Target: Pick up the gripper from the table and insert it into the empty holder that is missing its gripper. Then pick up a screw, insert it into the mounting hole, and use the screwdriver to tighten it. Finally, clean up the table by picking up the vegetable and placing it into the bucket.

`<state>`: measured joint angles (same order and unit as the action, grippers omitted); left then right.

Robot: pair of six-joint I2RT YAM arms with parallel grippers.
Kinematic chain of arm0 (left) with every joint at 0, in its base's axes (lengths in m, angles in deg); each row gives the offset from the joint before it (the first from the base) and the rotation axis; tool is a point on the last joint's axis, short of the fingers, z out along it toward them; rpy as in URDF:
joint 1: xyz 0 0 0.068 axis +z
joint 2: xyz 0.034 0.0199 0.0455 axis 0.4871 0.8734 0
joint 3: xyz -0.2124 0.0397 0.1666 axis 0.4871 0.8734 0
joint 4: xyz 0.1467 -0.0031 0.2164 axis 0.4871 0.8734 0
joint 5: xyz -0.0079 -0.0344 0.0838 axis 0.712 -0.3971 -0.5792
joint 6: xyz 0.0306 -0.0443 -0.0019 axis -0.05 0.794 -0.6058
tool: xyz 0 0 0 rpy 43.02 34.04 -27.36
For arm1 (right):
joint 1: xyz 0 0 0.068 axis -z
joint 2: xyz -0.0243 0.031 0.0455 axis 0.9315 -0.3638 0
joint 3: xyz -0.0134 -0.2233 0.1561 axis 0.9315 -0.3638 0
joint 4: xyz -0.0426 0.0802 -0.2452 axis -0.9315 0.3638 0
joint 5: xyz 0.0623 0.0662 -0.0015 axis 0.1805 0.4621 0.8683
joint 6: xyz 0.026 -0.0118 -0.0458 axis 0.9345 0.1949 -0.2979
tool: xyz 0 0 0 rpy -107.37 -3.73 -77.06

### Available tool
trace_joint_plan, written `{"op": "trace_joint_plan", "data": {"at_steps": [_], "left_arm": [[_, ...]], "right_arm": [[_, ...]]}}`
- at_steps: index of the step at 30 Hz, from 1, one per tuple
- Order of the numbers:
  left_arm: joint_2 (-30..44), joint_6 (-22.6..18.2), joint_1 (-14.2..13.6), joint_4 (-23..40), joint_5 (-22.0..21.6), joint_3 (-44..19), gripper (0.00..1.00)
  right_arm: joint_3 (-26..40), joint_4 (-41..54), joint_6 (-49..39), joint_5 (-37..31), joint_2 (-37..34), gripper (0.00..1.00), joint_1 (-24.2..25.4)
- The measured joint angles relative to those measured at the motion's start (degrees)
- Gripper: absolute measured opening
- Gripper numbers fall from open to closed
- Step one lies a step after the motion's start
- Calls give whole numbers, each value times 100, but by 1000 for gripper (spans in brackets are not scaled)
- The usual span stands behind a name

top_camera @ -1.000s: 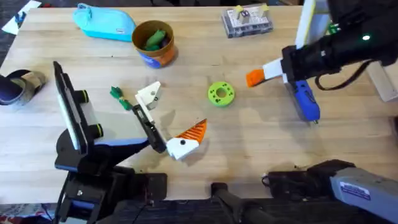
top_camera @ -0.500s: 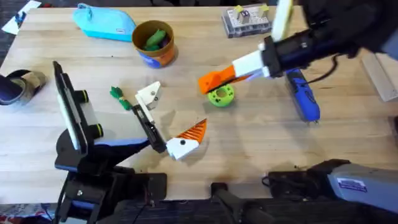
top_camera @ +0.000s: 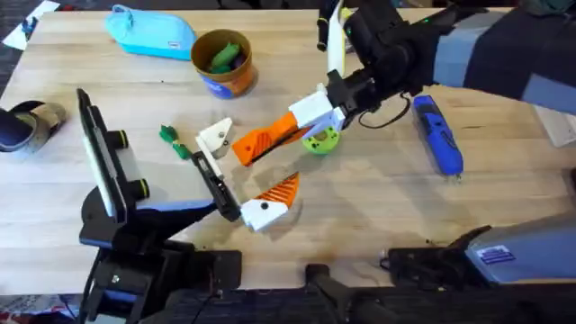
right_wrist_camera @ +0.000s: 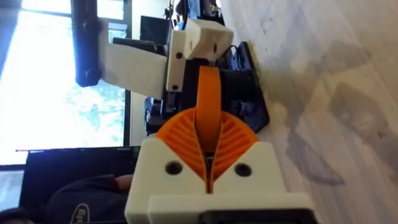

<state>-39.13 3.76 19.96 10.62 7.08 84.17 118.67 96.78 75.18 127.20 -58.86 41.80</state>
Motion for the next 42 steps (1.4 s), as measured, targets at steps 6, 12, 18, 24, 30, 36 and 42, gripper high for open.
{"op": "trace_joint_plan", "data": {"at_steps": [6,12,18,24,30,36,42], "left_arm": [[1,0,6,-1,-50,0,991],[0,19,30,20,-251,2,991],[1,28,44,57,-325,2,991],[0,39,44,83,-323,2,991],[1,35,45,26,-383,2,991],[0,35,90,8,-573,2,991],[1,34,109,-6,-763,4,991]], "right_arm": [[1,-874,368,198,-58,9,-134],[0,-1696,1033,399,-355,9,-136],[0,-2032,1507,568,-723,9,-136],[0,-2154,1704,635,-805,9,-136],[0,-2702,2131,630,-805,9,-149],[-2,-3210,2678,473,-805,8,-262],[-4,-3711,3188,268,-805,8,-324]]}}
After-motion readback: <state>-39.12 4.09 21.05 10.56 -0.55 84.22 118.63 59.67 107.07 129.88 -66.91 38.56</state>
